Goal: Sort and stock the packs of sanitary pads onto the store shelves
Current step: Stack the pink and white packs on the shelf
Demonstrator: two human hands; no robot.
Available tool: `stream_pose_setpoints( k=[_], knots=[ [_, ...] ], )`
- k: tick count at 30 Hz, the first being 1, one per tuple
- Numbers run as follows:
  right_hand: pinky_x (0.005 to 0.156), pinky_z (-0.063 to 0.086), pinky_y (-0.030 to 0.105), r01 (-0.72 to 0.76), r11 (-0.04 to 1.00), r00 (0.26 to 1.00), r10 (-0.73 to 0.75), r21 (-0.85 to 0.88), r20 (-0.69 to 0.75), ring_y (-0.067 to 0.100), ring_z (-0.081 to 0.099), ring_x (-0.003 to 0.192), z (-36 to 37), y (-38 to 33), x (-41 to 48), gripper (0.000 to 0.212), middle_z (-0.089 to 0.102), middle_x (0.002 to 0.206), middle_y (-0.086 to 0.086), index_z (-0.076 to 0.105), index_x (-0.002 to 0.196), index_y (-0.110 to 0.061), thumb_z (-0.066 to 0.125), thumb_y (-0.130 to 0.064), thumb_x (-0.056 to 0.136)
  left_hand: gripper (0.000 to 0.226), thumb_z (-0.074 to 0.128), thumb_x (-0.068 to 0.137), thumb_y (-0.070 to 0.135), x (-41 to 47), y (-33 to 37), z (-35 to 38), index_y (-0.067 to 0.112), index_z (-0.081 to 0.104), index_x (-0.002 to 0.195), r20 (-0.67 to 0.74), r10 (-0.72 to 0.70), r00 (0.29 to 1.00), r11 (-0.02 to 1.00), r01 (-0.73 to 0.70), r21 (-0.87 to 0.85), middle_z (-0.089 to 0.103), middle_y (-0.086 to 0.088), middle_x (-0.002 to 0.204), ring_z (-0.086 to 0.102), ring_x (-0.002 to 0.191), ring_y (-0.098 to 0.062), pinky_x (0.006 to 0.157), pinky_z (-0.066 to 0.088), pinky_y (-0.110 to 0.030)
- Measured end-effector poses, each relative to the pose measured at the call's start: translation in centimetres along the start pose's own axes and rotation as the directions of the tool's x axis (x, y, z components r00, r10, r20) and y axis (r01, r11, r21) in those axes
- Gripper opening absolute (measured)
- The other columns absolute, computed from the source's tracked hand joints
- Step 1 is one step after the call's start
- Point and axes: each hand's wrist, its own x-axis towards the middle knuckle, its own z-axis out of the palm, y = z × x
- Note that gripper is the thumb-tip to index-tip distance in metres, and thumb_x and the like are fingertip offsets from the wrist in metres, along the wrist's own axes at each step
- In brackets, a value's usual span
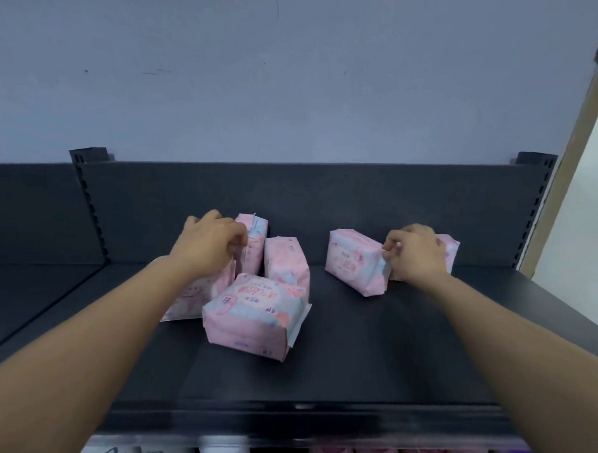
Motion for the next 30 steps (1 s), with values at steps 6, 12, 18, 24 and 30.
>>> stream_pose_setpoints(
  k=[6,12,18,24,30],
  knots=[
    [0.079,0.041,0.029,-0.049,0.999,0.981,0.052,-0.019,0.189,0.022,0.060,0.093,-1.1,2.2,1.9,0.005,0.066,0.094,-0.001,0.066,0.088,-0.020,0.062,-0.022,0.090,0.026,0.055,0.096,0.025,-0.2,-1.1,-1.3,0.024,0.070,0.117,0.237,0.137,0.962,0.980,-0.098,-0.172,0.044,0.016,0.135,0.049,0.121,-0.010,0.105,0.036,-0.027],
    [0.065,0.037,0.032,0.144,0.974,0.988,-0.132,-0.176,0.076,0.029,0.057,0.081,0.1,-0.1,1.0,0.014,0.062,0.085,0.004,0.050,0.072,-0.016,0.055,-0.008,0.082,0.022,0.065,0.086,0.008,-0.3,-1.5,-0.6,0.017,0.077,0.101,0.115,0.164,0.980,0.986,-0.158,-0.060,0.052,0.006,0.106,0.049,0.105,-0.016,0.085,0.040,-0.023],
    [0.065,0.039,0.033,0.173,0.977,0.984,-0.164,-0.124,0.074,0.031,0.058,0.083,2.1,-2.3,0.0,0.005,0.064,0.091,0.010,0.051,0.091,-0.010,0.051,-0.006,0.088,0.025,0.052,0.093,0.011,-1.6,0.4,-0.3,0.020,0.073,0.104,0.065,0.160,0.985,0.971,-0.169,0.172,0.047,0.005,0.094,0.047,0.093,-0.016,0.071,0.047,-0.036],
    [0.067,0.040,0.032,0.139,0.989,0.983,-0.144,0.047,0.114,0.023,0.054,0.085,1.4,-2.8,0.2,0.009,0.059,0.088,0.002,0.053,0.082,-0.013,0.052,-0.013,0.091,0.027,0.055,0.088,0.002,-2.9,-1.0,-1.3,0.015,0.078,0.096,-0.189,0.031,0.981,0.999,-0.024,0.039,0.055,-0.002,0.089,0.051,0.089,-0.023,0.071,0.048,-0.042],
    [0.066,0.037,0.033,0.125,0.971,0.987,-0.102,0.206,-0.121,0.028,0.054,0.081,0.0,-7.1,0.0,0.010,0.058,0.093,0.007,0.049,0.084,-0.012,0.047,-0.009,0.093,0.022,0.055,0.089,0.002,-3.6,-3.1,-4.7,0.003,0.074,0.098,-0.448,-0.177,0.877,0.984,0.165,-0.068,0.060,-0.012,0.101,0.053,0.098,-0.033,0.081,0.046,-0.044]
  ],
)
